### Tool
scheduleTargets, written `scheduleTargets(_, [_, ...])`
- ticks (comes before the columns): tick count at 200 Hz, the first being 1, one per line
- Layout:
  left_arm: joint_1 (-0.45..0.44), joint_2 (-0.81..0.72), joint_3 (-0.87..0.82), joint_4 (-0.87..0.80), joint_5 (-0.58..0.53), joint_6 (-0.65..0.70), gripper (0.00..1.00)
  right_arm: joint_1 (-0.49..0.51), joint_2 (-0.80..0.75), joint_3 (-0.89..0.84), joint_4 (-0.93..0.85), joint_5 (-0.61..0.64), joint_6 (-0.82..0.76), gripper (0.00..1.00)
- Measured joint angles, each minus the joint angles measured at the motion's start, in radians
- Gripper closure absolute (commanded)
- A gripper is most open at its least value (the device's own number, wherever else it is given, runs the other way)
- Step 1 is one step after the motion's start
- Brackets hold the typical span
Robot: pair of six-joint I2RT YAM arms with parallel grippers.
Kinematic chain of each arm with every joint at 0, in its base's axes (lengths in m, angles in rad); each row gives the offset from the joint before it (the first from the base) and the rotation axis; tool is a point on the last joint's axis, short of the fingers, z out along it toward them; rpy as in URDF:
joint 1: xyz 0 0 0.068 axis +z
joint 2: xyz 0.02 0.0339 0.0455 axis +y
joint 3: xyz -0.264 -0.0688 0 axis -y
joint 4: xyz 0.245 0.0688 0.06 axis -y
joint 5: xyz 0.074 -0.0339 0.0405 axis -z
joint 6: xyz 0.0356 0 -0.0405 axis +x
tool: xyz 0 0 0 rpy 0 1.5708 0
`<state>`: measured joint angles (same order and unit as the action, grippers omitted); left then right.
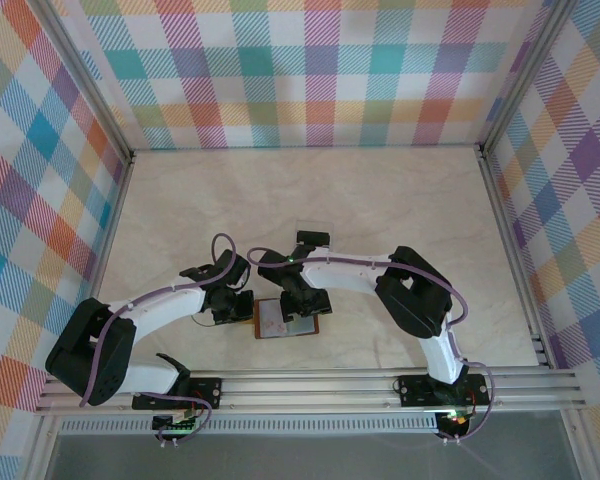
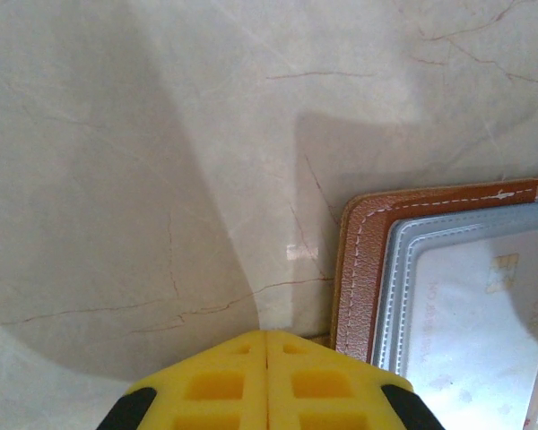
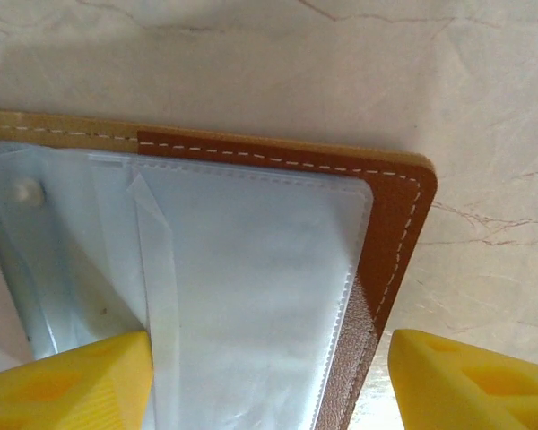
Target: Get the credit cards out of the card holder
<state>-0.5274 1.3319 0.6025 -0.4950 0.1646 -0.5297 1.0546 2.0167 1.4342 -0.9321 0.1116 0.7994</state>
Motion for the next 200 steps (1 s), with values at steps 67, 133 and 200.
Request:
scheduleTargets(67, [0.000,-0.011,0.000,-0.002,0.014,0.000,0.93,-0.001,-0.091,-0.049,0.030,-0.015,0.000,0.30])
scheduleTargets(133, [-0.017,-0.074,0.012,-0.006,0.066,-0.035,0.94,-0.039,-0.193,-0.145,0.205,-0.155,0.006,0.53])
scheduleTargets(200, [-0.073,-0.029,0.018,0.051,0.132,-0.097,0.96,-0.086,-0.204,-0.255,0.475,-0.363,0.048,0.79])
